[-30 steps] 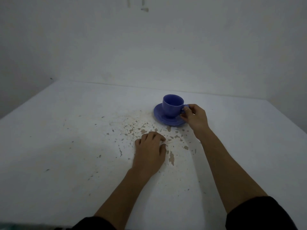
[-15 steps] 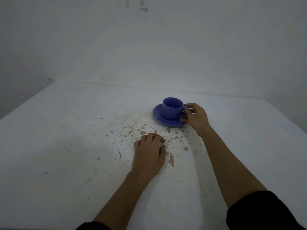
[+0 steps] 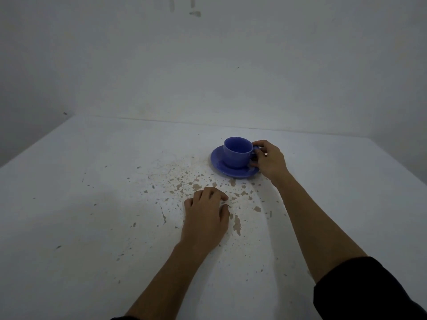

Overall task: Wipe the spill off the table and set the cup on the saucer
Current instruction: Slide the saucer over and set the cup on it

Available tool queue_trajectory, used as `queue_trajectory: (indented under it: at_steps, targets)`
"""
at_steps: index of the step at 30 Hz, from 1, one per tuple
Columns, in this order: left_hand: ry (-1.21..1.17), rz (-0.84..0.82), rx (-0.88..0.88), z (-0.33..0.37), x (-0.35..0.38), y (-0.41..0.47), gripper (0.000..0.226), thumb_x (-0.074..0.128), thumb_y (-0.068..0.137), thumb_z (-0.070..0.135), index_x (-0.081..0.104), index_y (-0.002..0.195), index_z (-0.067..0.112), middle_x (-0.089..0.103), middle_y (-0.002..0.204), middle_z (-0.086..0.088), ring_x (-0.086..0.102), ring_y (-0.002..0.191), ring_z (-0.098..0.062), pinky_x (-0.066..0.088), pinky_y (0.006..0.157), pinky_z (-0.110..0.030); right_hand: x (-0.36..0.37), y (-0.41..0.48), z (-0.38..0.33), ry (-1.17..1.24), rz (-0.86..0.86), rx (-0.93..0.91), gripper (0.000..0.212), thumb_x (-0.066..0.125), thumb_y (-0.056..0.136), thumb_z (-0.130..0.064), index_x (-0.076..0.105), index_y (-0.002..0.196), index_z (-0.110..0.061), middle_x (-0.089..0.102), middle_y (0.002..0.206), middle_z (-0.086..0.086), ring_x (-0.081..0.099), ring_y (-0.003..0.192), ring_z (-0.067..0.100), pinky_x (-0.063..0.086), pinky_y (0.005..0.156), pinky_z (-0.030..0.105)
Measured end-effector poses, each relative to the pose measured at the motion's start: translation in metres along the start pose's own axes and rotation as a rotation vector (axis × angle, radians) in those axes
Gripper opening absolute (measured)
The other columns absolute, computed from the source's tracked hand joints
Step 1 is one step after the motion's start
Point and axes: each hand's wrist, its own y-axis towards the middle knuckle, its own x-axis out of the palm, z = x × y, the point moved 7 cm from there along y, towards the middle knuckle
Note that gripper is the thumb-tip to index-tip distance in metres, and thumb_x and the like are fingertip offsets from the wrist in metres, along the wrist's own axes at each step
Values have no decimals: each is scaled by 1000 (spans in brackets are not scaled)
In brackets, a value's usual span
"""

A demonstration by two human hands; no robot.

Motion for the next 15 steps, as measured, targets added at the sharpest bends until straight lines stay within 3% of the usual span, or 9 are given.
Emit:
queue_trajectory:
  at_steps: [5,8,11,15]
  targets:
    - [-9,1,3,0,0,0,22,43,93,32,54,112,33,52,120,13,44,113,-7,23,95,-25,1,-1,0,-47,8,-10,24,45,100,-8,57,120,-13,66,117,7,65,99,22,58,85,33]
    - [-10,2,0,-1,0,1,22,42,93,33,53,112,33,52,121,13,43,114,-6,23,95,-24,-1,-2,-1,-56,18,-19,27,45,100,-8,56,123,-13,65,118,5,63,94,16,53,72,18]
    - [-18,-3,-2,0,-2,1,22,42,93,33,54,112,33,52,121,13,43,114,-6,22,95,-24,-3,-8,-2,-94,40,-13,34,45,99,-6,52,131,-15,63,126,7,61,102,18,52,87,27]
    - [-34,-18,-16,0,-3,0,21,44,94,33,55,112,32,53,121,13,43,115,-6,21,95,-24,-24,-24,-1,-113,263,31,35,48,95,0,54,127,-12,58,130,7,56,117,20,43,92,25]
